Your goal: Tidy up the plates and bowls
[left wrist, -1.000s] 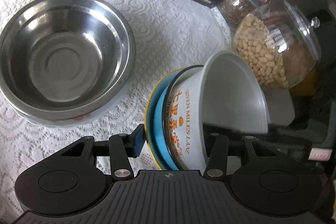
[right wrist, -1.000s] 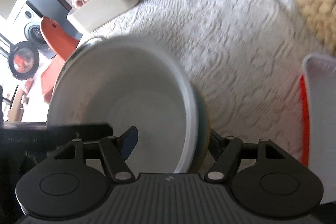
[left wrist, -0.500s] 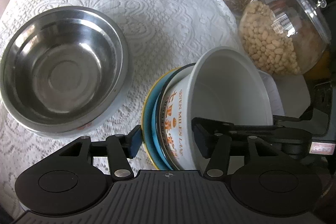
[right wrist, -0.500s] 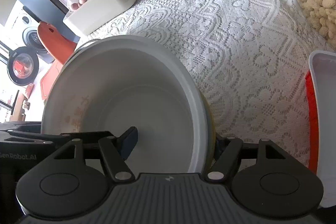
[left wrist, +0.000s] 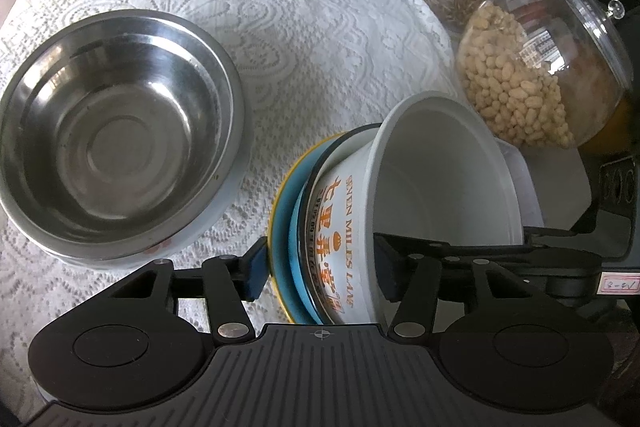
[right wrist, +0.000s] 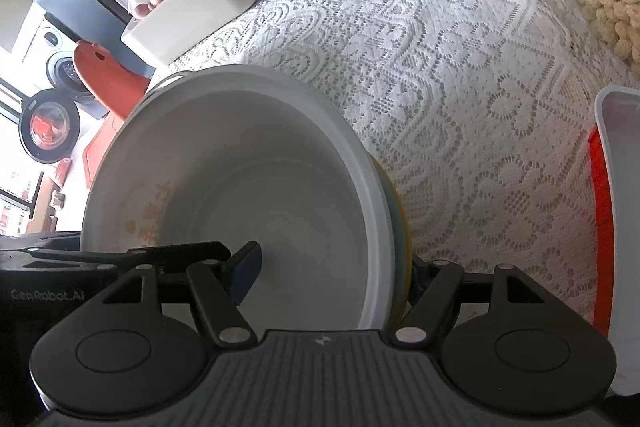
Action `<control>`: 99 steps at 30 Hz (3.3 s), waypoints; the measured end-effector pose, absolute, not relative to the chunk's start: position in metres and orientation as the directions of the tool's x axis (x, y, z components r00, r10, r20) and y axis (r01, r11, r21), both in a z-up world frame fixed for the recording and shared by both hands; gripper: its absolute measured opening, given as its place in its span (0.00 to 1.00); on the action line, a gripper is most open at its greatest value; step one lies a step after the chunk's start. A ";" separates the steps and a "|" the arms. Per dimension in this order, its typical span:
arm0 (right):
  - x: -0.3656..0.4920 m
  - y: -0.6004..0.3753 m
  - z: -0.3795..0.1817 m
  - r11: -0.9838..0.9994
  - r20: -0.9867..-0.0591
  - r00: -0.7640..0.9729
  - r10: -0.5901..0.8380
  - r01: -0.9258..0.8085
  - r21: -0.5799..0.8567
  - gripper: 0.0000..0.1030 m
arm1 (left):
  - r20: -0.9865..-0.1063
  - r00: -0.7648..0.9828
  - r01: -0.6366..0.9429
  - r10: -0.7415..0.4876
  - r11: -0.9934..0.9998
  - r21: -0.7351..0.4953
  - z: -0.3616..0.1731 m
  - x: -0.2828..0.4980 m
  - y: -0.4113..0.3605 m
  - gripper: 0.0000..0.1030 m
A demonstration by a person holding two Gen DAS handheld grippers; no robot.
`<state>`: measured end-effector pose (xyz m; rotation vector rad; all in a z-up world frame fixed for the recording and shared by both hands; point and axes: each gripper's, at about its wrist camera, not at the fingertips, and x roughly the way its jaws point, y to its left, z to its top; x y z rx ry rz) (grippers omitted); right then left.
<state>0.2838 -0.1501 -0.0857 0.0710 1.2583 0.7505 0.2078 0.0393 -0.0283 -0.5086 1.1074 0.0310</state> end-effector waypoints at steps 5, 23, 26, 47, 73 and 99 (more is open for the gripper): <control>0.285 -0.152 -0.088 0.765 -0.832 0.102 0.546 -0.465 0.445 0.70 | -0.862 0.453 -0.284 -0.227 0.880 -0.380 -0.030 0.208 0.039 0.54; 0.283 -0.208 -0.037 0.779 -0.745 0.312 0.589 -0.465 0.421 0.70 | -0.789 0.609 -0.289 -0.077 0.906 -0.311 0.027 0.180 0.055 0.47; 0.285 -0.241 -0.021 0.806 -0.711 0.403 0.577 -0.425 0.412 0.70 | -0.723 0.690 -0.290 -0.037 0.901 -0.322 0.052 0.175 0.052 0.47; 0.314 -0.379 -0.085 0.929 -0.786 0.513 0.346 -0.070 0.364 0.52 | -0.864 0.443 0.125 -0.239 0.971 -0.205 -0.021 0.316 -0.172 0.37; 0.386 -0.281 -0.076 0.823 -0.675 0.482 0.559 -0.224 0.523 0.45 | -0.891 0.393 -0.075 -0.229 0.957 -0.279 -0.009 0.365 -0.076 0.37; 0.384 -0.283 -0.094 0.888 -0.681 0.575 0.453 -0.229 0.398 0.51 | -0.761 0.548 -0.131 -0.347 0.863 -0.488 0.008 0.329 -0.016 0.34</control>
